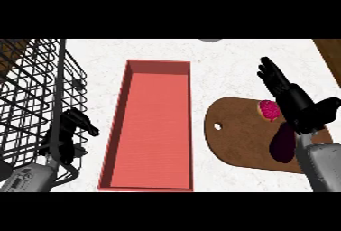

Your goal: Pick the cupcake from the cutting board and place it in the cardboard box

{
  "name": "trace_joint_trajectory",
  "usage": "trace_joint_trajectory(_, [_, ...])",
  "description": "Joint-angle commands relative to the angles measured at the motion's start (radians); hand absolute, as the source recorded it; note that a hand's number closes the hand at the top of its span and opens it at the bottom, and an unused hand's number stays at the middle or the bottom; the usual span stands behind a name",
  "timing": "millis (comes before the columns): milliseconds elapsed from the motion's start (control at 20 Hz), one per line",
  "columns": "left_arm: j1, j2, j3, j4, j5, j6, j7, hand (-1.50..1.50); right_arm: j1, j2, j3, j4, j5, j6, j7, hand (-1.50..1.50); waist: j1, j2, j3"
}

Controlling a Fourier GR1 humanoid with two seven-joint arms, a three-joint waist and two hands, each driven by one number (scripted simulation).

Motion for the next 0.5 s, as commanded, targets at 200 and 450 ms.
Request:
trace_joint_trajectory(200, [0.132,0.0,0.027,-0.184,-0.071,0.159,0.09,0.0,-0.137,0.008,-0.215,0.009,0.02,-0.231,-0.078,-1.5,0.007,-0.018,0.041])
trace_joint_trajectory(450, [0.203,-0.017,0.078,-0.271,-0.102,0.151,0.136,0.0,-0.034,-0.018,-0.319,0.147,0.229,-0.566,-0.007,-1.5,-0.019,-0.001,0.037])
